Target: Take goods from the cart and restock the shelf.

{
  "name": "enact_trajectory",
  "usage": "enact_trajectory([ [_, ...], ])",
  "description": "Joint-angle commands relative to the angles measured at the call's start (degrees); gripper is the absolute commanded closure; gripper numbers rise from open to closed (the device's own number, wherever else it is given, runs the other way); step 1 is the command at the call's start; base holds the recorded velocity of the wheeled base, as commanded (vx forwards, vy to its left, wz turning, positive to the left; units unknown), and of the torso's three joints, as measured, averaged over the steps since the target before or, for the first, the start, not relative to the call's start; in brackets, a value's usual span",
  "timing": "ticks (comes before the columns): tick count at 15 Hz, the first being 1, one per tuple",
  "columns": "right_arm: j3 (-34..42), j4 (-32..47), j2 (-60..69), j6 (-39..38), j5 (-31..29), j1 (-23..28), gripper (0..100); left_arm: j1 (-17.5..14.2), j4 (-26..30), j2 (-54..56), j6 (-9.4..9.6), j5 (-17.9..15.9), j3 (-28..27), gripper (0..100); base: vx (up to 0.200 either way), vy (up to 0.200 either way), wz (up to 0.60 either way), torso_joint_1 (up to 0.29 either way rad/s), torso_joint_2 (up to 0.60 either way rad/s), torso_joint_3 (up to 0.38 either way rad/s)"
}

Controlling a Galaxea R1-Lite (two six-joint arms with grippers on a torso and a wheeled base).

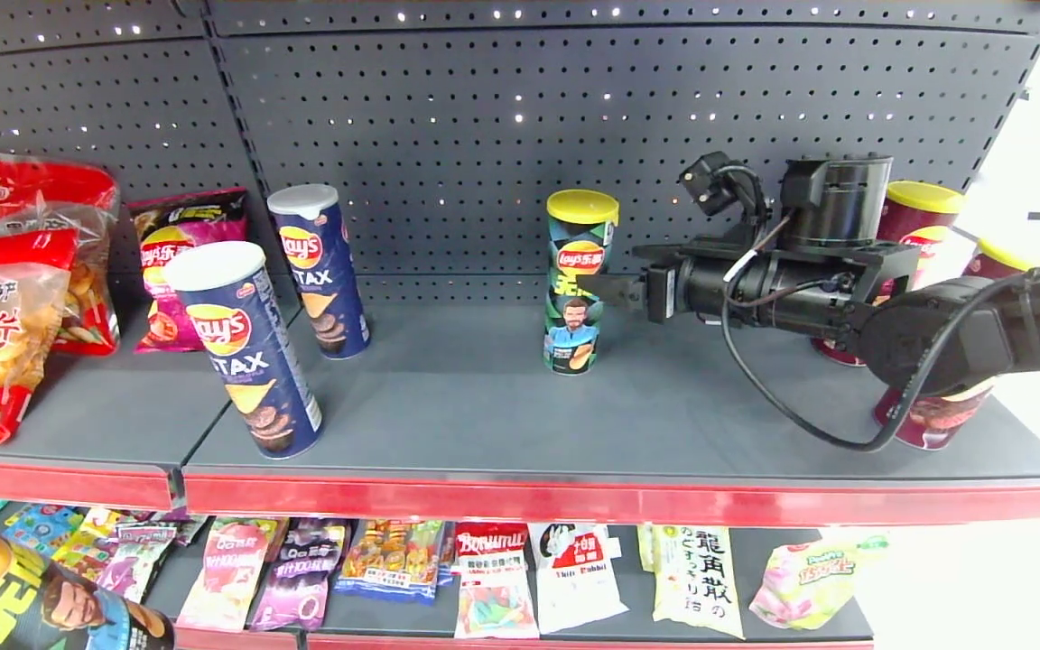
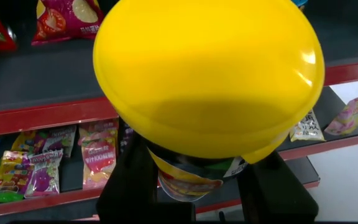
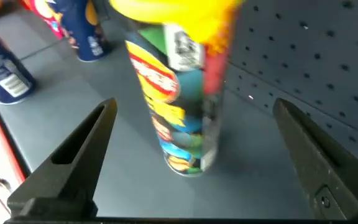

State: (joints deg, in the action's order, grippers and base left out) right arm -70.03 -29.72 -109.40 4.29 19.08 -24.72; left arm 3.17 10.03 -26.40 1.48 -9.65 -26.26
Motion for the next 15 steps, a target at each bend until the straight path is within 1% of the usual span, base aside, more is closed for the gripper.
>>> enact_trajectory([
  [1,-0.5,0.0,-0.3,0.0,0.0,-1.6,0,0.0,0.0,-0.6,0.02,0.0,-0.1,100,0.000,0.000,0.00,0.000,0.00,0.000],
  [5,-1.9,0.0,-1.9,0.0,-0.1,-2.1,0,0.0,0.0,-0.6,0.11,0.0,0.0,100,0.000,0.000,0.00,0.000,0.00,0.000],
  [6,-4.3,0.3,-3.5,-0.1,-0.3,-1.7,0,0.0,0.0,-0.5,0.02,0.3,0.0,100,0.000,0.000,0.00,0.000,0.00,0.000],
  [15,-9.8,0.3,-8.4,-0.2,-0.8,-1.4,0,0.0,0.0,-0.6,0.11,0.3,0.3,100,0.000,0.000,0.00,0.000,0.00,0.000],
])
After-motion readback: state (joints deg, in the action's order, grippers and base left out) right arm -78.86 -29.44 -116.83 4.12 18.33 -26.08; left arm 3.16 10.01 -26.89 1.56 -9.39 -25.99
